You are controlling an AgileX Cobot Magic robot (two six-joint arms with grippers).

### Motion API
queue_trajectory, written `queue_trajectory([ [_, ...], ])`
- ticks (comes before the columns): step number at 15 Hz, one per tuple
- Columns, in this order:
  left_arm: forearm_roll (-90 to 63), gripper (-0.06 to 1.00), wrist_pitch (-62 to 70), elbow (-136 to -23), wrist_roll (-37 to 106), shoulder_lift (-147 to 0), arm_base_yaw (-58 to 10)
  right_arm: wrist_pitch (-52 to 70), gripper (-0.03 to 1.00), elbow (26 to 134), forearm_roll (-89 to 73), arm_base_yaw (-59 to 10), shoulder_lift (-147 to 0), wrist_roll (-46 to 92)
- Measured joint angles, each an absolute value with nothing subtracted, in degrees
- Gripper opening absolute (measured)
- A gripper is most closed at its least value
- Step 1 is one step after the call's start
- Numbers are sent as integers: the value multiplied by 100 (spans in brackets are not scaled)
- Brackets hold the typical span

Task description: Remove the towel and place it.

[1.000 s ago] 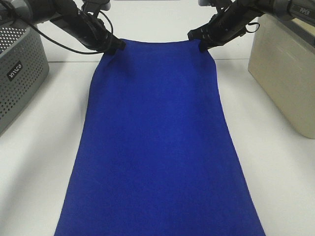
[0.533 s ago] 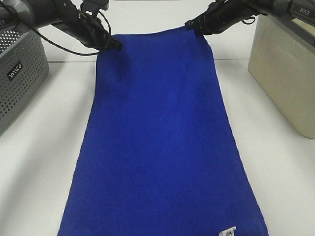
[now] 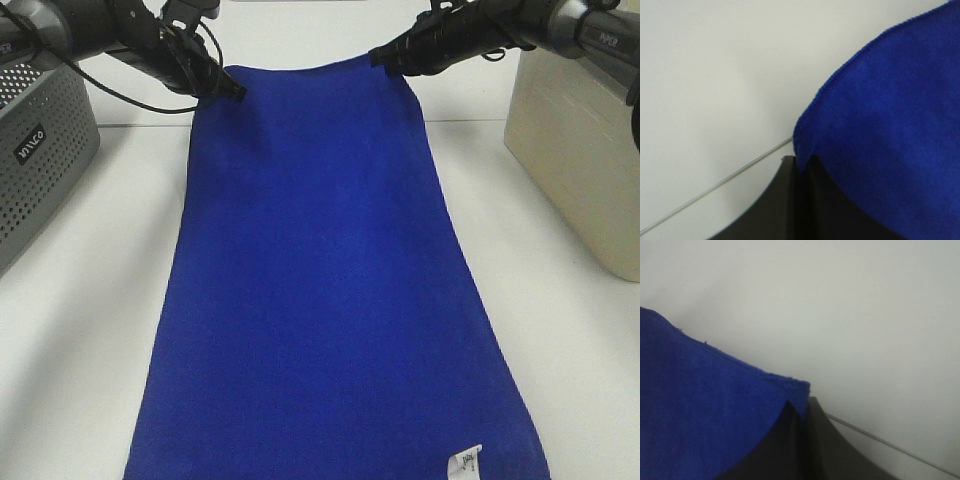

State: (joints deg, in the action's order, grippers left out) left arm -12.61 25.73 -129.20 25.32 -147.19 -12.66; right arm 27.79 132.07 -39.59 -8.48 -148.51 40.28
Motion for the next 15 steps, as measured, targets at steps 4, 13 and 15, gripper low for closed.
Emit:
queue_trajectory([
  [4, -1134, 2, 2154, -12920, 2532, -14937, -1266, 2618, 1, 13207, -3959, -825, -14983, 4263],
  [13, -1089, 2, 1644, -12920, 2532, -15292, -1266, 2435, 1, 13207, -4045, -716, -15470, 4309],
  [15, -1077, 2, 1513, -12920, 2532, -15361, -1266, 2418, 1, 13207, -4051, -716, -15533, 4309],
])
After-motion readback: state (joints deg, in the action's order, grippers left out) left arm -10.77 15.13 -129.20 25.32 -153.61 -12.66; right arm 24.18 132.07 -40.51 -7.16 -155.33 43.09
